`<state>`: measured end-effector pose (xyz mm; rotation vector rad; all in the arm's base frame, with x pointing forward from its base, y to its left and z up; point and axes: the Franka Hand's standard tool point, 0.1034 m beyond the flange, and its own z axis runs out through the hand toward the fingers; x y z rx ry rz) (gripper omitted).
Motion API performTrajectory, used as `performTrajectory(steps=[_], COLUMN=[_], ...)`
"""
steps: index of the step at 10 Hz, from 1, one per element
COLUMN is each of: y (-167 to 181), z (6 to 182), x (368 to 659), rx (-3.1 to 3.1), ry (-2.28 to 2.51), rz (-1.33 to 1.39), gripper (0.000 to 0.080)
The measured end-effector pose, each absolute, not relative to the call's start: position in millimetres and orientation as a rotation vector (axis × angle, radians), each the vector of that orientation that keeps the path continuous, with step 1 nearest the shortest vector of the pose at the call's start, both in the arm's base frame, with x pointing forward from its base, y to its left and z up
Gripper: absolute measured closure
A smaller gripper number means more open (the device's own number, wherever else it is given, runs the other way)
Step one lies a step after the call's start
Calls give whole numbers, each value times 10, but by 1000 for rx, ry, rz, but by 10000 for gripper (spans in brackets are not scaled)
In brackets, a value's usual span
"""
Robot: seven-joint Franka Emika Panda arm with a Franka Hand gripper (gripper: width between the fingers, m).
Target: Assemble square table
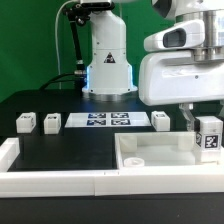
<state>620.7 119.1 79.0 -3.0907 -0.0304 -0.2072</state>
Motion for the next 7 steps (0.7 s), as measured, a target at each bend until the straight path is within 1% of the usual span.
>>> performTrajectory(steps=[4, 7], y=[1190, 1188], z=[777, 770], x=[6194, 6181], rx=[-3008, -2835], ry=[587, 1074], rz=[-219, -239], gripper=[509, 508])
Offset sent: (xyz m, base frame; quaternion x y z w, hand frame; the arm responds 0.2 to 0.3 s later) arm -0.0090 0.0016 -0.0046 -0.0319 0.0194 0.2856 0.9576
